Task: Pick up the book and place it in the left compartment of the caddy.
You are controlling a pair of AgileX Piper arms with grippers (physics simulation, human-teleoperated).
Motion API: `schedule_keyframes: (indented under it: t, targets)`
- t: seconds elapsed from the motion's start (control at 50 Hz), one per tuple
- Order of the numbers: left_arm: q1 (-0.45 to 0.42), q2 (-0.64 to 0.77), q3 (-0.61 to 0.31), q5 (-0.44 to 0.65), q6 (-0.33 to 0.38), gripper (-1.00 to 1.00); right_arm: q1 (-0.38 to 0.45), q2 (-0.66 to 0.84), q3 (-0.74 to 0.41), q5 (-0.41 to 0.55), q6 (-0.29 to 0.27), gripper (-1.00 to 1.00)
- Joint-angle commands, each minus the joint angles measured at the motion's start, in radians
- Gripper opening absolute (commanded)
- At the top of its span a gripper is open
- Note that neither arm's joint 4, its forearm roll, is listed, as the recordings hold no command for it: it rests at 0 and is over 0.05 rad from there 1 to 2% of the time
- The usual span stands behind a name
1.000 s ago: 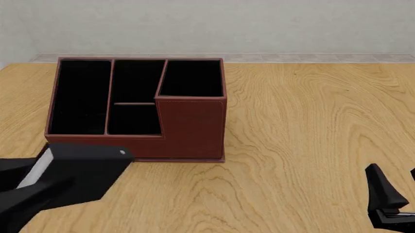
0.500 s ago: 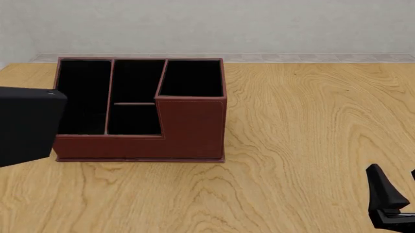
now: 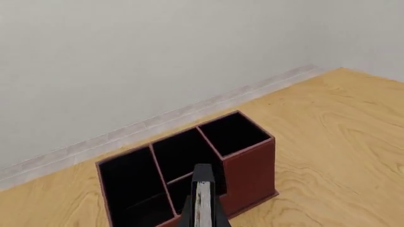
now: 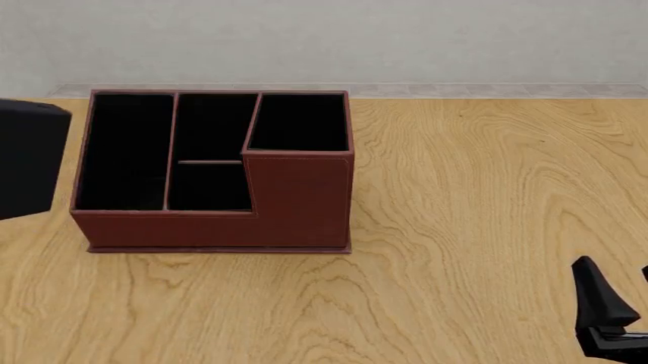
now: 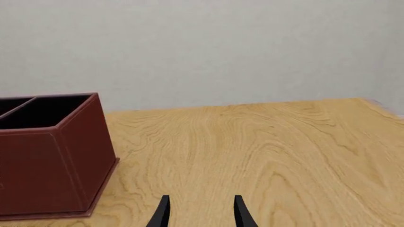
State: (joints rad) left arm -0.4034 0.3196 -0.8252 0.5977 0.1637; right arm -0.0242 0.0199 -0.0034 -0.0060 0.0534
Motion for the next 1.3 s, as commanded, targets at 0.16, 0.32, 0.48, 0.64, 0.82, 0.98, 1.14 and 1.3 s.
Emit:
schedule_keyframes:
  t: [0.16, 0.32, 0.48, 0.64, 0.82, 0.98, 1.14, 1.3]
  targets:
    - [0.115, 0.105, -0.003, -0.024, -0.025, -1.00, 0.007, 0.018, 0.001, -0.017, -0.001, 1.00]
    - [0.086, 0.135, -0.035, -0.027, 0.034, -1.00, 0.011, 0.022, 0.002, -0.020, 0.000, 1.00]
    - [0.155, 0.235, -0.072, 0.002, 0.045, -1.00, 0.008, 0.015, 0.000, -0.014, 0.004, 1.00]
    - [0.212, 0.313, -0.117, 0.026, 0.098, -1.00, 0.008, 0.015, 0.001, -0.014, 0.005, 1.00]
    - [0.251, 0.432, -0.214, 0.070, 0.150, -1.00, 0.008, 0.016, 0.000, -0.014, 0.004, 1.00]
    - [0.305, 0.546, -0.305, 0.132, 0.174, -1.00, 0.007, 0.020, 0.001, -0.017, 0.001, 1.00]
    - [0.302, 0.640, -0.416, 0.209, 0.173, -1.00, 0.009, 0.024, 0.002, -0.020, -0.003, 1.00]
    - [0.309, 0.736, -0.553, 0.289, 0.185, -1.00, 0.008, 0.030, 0.000, -0.023, -0.004, 1.00]
